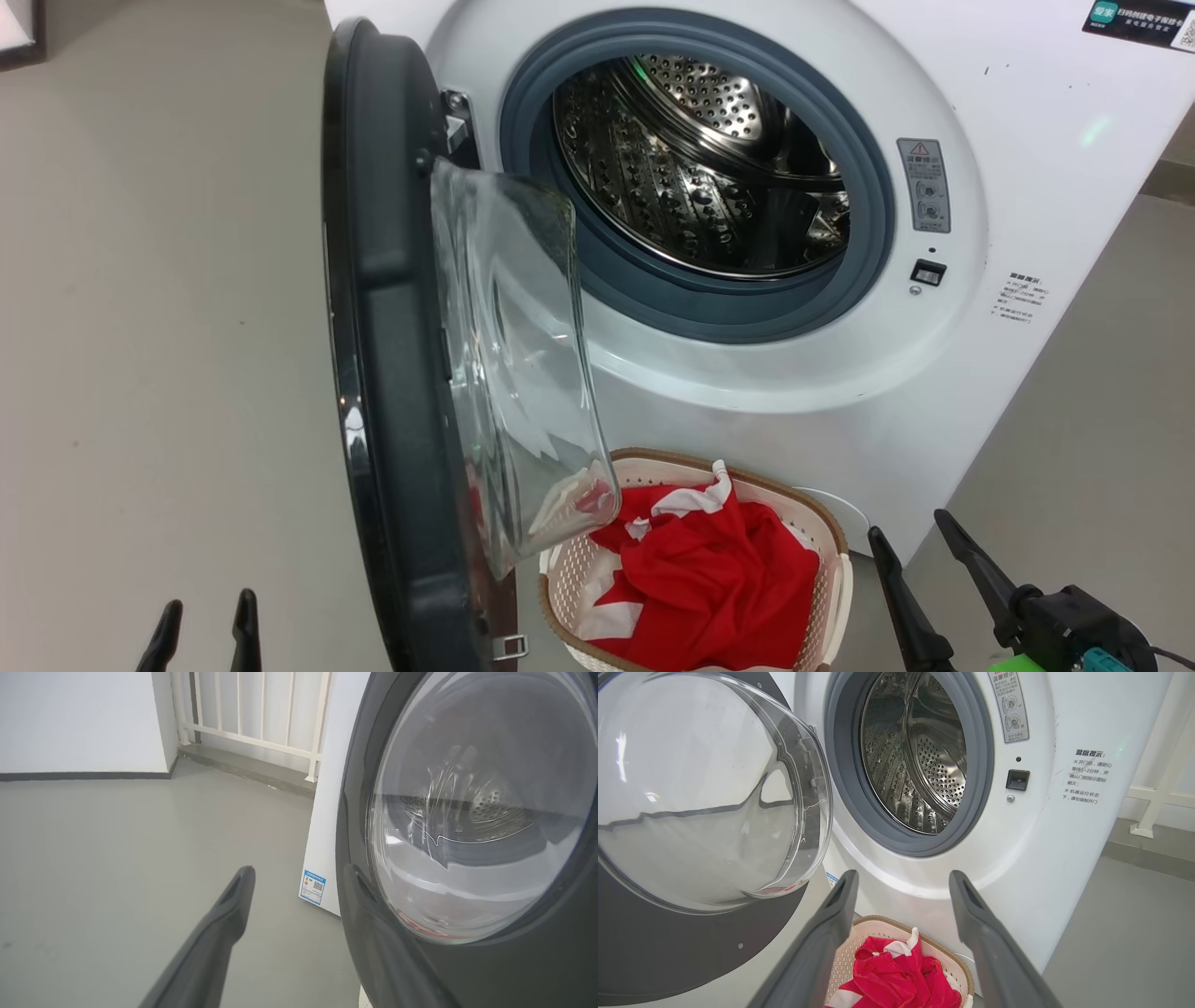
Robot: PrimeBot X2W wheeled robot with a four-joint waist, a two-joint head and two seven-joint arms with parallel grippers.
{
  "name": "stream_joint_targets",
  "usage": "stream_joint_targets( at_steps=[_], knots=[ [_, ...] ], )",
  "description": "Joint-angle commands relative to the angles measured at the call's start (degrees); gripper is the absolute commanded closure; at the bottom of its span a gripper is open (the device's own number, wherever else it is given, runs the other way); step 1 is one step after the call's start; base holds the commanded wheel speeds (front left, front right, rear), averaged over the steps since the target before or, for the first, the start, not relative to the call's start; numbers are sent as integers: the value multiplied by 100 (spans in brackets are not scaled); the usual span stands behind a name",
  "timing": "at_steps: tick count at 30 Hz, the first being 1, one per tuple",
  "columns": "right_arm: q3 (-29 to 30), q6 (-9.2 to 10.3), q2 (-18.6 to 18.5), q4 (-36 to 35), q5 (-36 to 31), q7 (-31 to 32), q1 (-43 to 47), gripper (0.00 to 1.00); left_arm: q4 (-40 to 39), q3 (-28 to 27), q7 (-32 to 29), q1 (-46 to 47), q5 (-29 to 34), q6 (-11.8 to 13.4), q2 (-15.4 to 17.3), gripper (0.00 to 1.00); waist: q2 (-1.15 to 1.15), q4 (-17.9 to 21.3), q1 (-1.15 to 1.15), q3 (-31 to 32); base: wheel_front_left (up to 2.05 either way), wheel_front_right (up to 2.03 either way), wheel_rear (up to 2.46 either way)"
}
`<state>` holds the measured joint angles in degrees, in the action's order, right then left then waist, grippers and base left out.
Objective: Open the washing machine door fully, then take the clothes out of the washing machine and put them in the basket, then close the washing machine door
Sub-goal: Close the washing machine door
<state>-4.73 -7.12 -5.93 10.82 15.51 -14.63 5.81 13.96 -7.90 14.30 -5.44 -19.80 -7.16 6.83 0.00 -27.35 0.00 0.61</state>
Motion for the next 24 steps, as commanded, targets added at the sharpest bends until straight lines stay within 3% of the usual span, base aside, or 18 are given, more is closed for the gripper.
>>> stream_joint_targets(
  at_steps=[1,6,10,24],
  knots=[
    [-113,-36,-62,-139,-5,-37,-55,0,-202,-300,69,42,259,-33,2,0,0,0,0,0,0,0,0],
    [-85,-36,-55,-154,-10,-37,-34,0,-566,-568,69,-68,1096,1,-237,0,0,6,0,13,0,0,0],
    [-76,-36,-41,-151,-11,-37,-15,0,-652,-636,70,-167,1415,50,-333,0,0,14,0,33,0,0,0],
    [-36,-36,-14,-153,-21,-37,24,0,-626,-637,70,-229,1365,47,-393,0,0,16,0,30,0,0,0]
  ],
)
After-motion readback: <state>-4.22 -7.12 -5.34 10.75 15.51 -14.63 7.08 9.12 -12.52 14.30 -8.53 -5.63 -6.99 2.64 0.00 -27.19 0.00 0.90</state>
